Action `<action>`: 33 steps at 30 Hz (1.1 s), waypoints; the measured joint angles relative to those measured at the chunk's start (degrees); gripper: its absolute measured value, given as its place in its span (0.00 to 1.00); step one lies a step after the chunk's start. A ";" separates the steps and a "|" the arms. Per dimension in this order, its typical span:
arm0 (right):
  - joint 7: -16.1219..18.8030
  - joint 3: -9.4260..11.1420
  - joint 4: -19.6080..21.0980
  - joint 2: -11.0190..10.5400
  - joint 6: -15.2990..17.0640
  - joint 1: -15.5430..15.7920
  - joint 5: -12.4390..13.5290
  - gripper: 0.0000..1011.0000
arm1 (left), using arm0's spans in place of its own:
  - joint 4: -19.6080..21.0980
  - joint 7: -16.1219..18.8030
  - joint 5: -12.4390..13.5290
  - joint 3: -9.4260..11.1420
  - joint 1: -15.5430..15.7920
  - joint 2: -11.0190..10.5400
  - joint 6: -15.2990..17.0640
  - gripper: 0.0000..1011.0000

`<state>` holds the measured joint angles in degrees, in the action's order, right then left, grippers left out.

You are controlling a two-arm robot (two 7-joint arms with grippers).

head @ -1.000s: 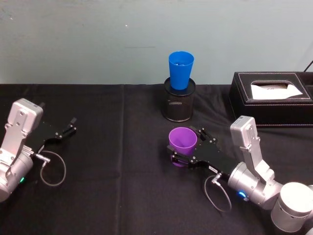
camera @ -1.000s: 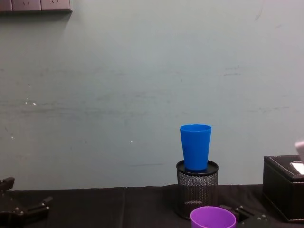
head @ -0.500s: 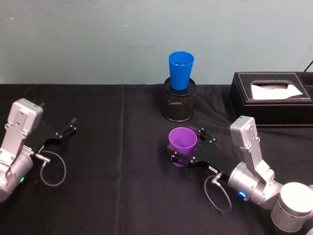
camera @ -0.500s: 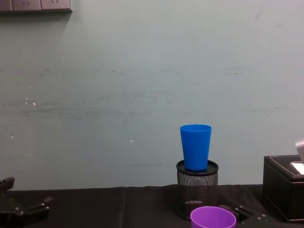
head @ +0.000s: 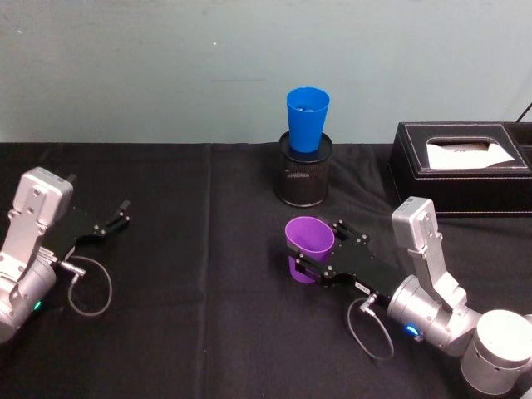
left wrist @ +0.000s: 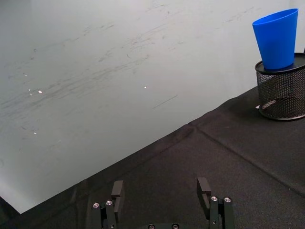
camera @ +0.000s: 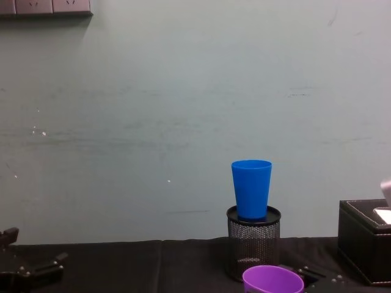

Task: Pick up one cup with a gripper and tap it against the other cup.

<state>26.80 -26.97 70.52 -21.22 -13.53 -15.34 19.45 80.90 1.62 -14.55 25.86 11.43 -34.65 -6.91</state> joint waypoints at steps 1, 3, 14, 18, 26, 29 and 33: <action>0.00 0.00 0.01 0.00 0.00 0.00 0.00 0.75 | 0.00 0.00 0.00 0.00 0.00 0.00 0.00 0.99; -0.04 0.45 0.85 -0.03 0.77 0.07 -0.06 0.74 | 0.00 0.00 0.00 0.00 0.00 0.00 0.00 0.99; 1.33 3.06 8.61 -1.85 10.47 -1.98 1.06 0.71 | 0.00 0.00 0.00 0.00 0.00 0.00 0.00 0.99; 2.11 3.71 9.94 -2.18 13.36 -3.96 2.15 0.71 | 0.00 0.00 0.00 0.00 0.00 0.00 0.00 0.99; 2.44 3.87 10.21 -2.17 16.09 -6.54 3.52 0.71 | 0.00 0.00 0.00 0.00 0.00 0.00 0.00 0.99; 2.22 3.79 10.22 -2.14 17.11 -7.25 3.94 0.71 | 0.00 0.00 0.00 0.00 0.00 0.00 0.00 0.99; 1.91 3.61 10.57 -2.27 18.12 -7.94 4.05 0.71 | 0.00 0.00 0.00 0.00 0.00 0.00 0.00 0.99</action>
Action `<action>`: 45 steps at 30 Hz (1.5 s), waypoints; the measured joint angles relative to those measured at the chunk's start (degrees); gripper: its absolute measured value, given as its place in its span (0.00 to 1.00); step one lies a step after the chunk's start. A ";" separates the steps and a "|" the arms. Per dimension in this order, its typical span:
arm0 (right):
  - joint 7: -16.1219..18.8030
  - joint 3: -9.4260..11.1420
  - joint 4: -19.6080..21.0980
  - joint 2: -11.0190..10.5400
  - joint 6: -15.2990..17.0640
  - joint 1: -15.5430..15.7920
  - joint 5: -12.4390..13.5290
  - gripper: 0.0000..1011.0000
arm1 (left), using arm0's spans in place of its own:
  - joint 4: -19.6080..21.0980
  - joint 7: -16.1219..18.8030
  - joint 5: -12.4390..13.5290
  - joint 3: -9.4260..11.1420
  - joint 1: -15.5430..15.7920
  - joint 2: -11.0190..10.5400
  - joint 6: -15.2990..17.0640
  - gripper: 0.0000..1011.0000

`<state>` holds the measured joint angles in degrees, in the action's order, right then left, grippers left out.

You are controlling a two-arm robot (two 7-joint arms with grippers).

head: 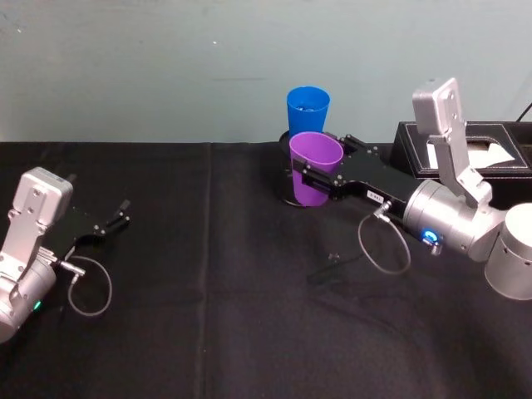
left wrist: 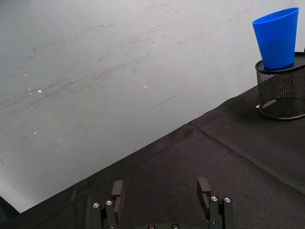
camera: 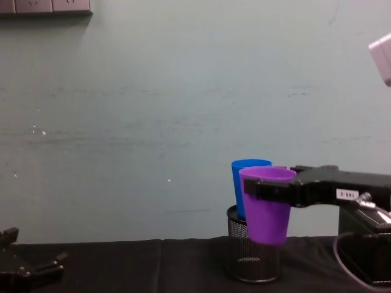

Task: Pick up one cup with a gripper and tap it against the other cup.

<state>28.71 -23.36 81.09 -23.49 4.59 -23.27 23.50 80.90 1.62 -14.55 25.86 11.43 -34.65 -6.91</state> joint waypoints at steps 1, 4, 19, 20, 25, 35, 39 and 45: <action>-0.26 -0.14 0.35 -0.14 0.44 -0.33 -0.03 0.71 | 0.00 0.00 0.00 0.00 0.00 0.00 0.00 0.99; -0.63 -0.47 1.04 -0.39 1.41 -0.92 -0.12 0.71 | 0.00 0.00 0.00 0.00 0.00 0.00 0.00 0.99; -2.00 -0.87 2.59 -0.78 4.55 -2.07 0.72 0.71 | 0.00 0.00 0.00 0.00 0.00 0.00 0.00 0.99; -2.01 -0.84 2.64 -0.79 4.61 -2.07 0.81 0.71 | 0.00 0.00 0.00 0.00 0.00 0.00 0.00 0.99; -1.99 -0.75 2.85 -1.04 4.97 -2.13 1.44 0.71 | 0.00 0.00 0.00 0.00 0.00 0.00 0.00 0.99; -1.98 -0.70 2.82 -0.97 4.95 -2.14 1.37 0.71 | 0.00 0.00 0.00 0.00 0.00 0.00 0.00 0.99; -1.97 -0.69 2.81 -0.96 4.92 -2.13 1.34 0.71 | 0.00 0.00 0.00 0.00 0.00 0.00 0.00 0.99; -1.97 -0.69 2.76 -0.93 4.89 -2.11 1.31 0.71 | 0.00 0.00 0.00 0.00 0.00 0.00 0.00 0.99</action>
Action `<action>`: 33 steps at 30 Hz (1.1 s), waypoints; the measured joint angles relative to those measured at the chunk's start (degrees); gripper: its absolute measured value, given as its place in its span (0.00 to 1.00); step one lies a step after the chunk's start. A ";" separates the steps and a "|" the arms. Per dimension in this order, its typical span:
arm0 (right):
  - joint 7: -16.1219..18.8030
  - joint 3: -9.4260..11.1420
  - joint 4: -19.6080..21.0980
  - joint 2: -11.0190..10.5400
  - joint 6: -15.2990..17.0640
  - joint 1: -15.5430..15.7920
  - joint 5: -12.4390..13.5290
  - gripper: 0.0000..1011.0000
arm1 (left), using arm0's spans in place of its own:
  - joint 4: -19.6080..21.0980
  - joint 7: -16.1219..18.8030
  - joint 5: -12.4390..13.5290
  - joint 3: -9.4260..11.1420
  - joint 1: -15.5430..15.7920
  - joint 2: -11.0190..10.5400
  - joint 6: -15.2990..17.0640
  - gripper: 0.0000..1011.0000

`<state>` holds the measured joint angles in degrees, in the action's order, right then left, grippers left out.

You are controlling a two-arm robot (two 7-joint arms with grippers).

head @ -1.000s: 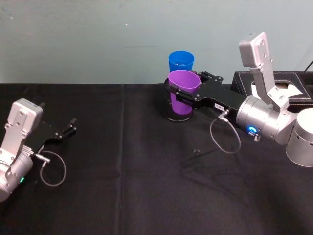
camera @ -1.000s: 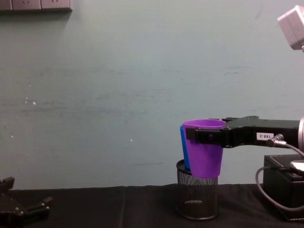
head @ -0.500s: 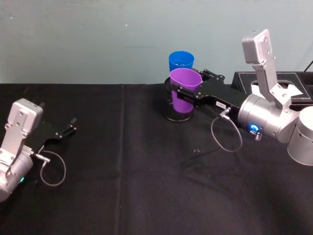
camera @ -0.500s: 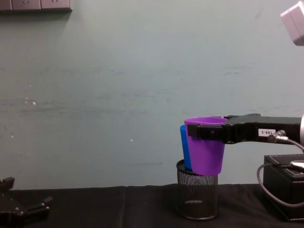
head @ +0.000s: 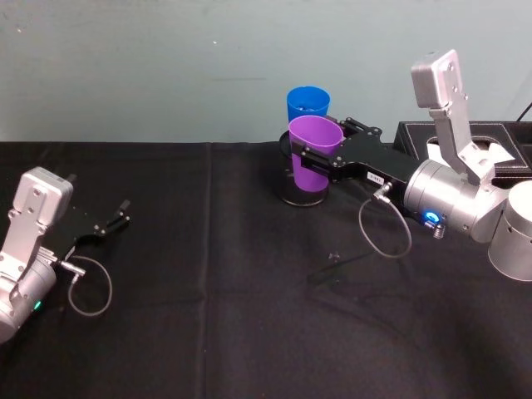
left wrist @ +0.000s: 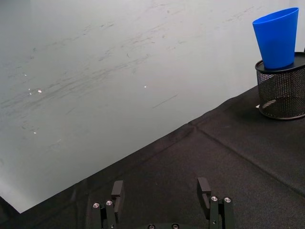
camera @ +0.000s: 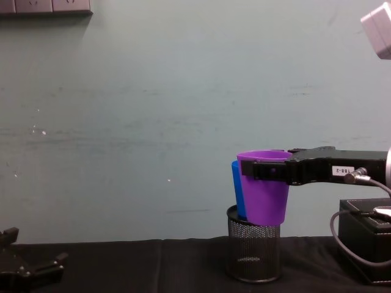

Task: Pick up one cup with a gripper and tap it against the other cup.

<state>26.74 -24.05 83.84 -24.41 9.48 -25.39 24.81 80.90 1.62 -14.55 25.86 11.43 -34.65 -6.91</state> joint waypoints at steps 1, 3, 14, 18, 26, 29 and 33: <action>0.00 0.00 0.00 0.00 0.00 0.00 0.00 0.71 | 0.00 0.00 0.00 0.00 0.00 0.00 0.00 0.99; 0.01 0.00 -0.02 0.01 -0.02 0.00 -0.02 0.71 | 0.00 0.00 0.00 0.00 0.00 0.00 0.00 0.99; 0.03 0.00 -0.03 0.02 -0.08 0.00 -0.05 0.71 | 0.00 0.00 0.00 0.00 0.00 0.00 0.00 0.99; 0.04 0.00 -0.03 0.02 -0.08 0.00 -0.07 0.71 | 0.00 0.00 0.00 0.00 0.00 0.00 0.00 0.99; 0.04 0.00 -0.03 0.02 -0.08 0.00 -0.08 0.71 | 0.00 0.00 0.00 0.00 0.00 0.00 0.00 0.99; 0.04 0.00 -0.03 0.02 -0.07 0.00 -0.08 0.71 | 0.00 0.00 0.00 0.00 0.00 0.00 0.00 0.99; 0.04 0.00 -0.03 0.03 -0.07 0.00 -0.08 0.71 | 0.00 0.00 0.00 0.00 0.00 0.00 0.00 0.99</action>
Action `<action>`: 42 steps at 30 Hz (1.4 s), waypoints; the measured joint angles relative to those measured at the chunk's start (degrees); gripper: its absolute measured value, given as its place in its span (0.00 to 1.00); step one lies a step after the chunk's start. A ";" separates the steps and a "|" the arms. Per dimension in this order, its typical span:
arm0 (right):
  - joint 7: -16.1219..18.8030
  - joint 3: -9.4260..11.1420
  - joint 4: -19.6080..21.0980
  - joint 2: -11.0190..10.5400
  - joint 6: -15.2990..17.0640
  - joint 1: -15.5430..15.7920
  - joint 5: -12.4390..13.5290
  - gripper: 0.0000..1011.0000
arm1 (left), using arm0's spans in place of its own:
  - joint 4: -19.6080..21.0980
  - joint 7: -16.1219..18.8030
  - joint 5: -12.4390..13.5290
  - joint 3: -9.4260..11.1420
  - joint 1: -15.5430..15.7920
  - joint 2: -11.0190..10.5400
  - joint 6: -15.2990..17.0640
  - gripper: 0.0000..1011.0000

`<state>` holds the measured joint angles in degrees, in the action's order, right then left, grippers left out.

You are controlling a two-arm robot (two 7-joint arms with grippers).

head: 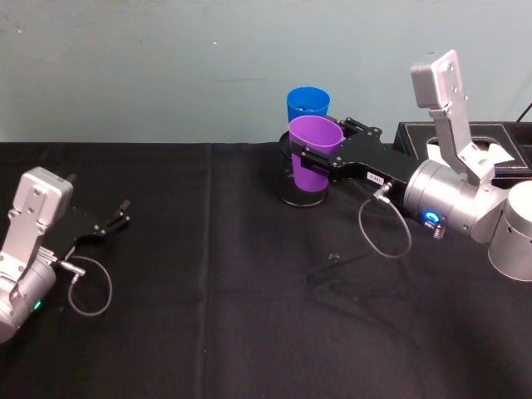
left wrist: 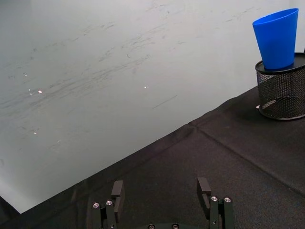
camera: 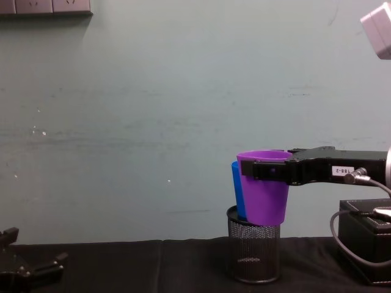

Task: Pick up one cup with a gripper and tap it against the other cup.

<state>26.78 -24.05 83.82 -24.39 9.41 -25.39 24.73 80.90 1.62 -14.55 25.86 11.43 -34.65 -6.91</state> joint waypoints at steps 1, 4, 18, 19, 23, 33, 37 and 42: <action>0.00 0.00 0.00 0.00 0.00 0.00 0.00 0.71 | 0.00 0.00 0.00 0.00 0.00 0.00 0.00 0.99; 0.00 0.00 0.00 0.00 0.00 0.00 0.00 0.71 | 0.00 0.00 0.00 0.00 0.00 0.00 0.00 0.99; 0.00 0.00 0.00 0.00 0.00 0.00 0.00 0.71 | 0.00 0.00 0.00 0.00 0.00 0.00 0.00 0.99; 0.00 0.00 0.00 0.00 0.00 0.00 0.00 0.71 | 0.00 0.00 0.00 0.00 0.00 0.00 0.00 0.99; 0.00 0.00 0.00 0.00 0.00 0.00 0.00 0.71 | 0.00 0.00 0.00 0.00 0.00 0.00 0.00 0.99; 0.00 0.00 0.00 0.00 0.00 0.00 0.00 0.71 | 0.00 0.00 0.00 0.00 0.00 0.00 0.00 0.99; 0.00 0.00 0.00 0.00 0.00 0.00 0.00 0.71 | 0.00 0.00 0.00 0.00 0.00 0.00 0.00 0.99; 0.00 0.00 0.00 0.00 0.00 0.00 0.00 0.71 | 0.00 0.00 0.00 0.00 0.00 0.00 0.00 0.99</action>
<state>26.78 -24.05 83.82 -24.39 9.41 -25.38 24.73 80.90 1.62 -14.55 25.86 11.43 -34.65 -6.91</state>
